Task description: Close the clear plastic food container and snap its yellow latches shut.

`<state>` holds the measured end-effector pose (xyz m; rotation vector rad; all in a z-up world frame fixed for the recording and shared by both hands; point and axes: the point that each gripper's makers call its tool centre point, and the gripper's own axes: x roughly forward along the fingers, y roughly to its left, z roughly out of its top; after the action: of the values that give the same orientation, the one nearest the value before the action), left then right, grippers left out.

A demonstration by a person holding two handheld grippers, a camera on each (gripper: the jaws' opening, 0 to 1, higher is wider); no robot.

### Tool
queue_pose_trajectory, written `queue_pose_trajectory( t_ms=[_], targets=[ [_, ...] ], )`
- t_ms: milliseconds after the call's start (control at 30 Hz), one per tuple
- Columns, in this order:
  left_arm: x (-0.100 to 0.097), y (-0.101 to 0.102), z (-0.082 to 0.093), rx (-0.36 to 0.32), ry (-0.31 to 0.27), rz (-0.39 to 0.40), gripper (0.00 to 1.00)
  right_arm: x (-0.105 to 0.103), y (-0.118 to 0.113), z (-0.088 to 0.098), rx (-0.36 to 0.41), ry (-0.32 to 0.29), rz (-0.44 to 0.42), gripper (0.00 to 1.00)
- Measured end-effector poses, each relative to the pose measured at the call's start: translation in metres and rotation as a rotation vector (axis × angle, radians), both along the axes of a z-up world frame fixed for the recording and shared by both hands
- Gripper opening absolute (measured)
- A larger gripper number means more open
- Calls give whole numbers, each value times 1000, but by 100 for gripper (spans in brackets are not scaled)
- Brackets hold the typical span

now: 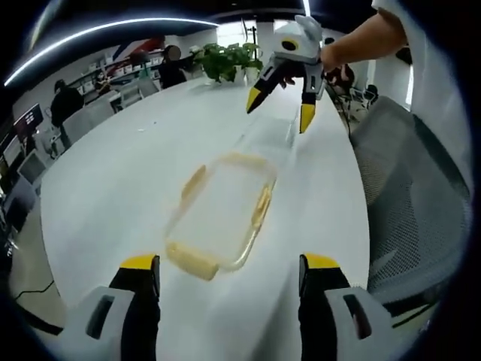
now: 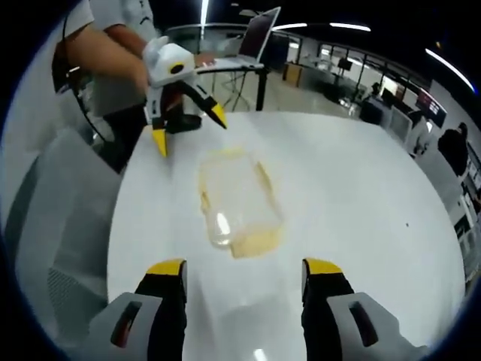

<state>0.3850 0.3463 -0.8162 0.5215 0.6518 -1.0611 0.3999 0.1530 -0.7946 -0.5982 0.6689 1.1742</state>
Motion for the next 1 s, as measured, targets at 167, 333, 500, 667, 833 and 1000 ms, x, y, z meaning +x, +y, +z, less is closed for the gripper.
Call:
queue_pose_trajectory(
  t_ms=[167,333,500,667,833,1000],
  targets=[
    [5,-1,-1,26,-9,-28,75,3,4,-3,-19,-1,26,61],
    [9,-1,-4,54,-17,-58,74,6,7,-8,-36,10,48,61],
    [15,-2,-6,74,-22,-80,74,10,10,-11,-50,12,66,61],
    [21,-2,-7,96,-31,-103,73,13,11,-14,-58,20,75,61],
    [27,-1,-7,109,-35,-117,73,15,12,-17,-66,24,84,60],
    [31,2,-10,126,-30,-123,73,20,13,-19,-71,27,85,60]
  ],
)
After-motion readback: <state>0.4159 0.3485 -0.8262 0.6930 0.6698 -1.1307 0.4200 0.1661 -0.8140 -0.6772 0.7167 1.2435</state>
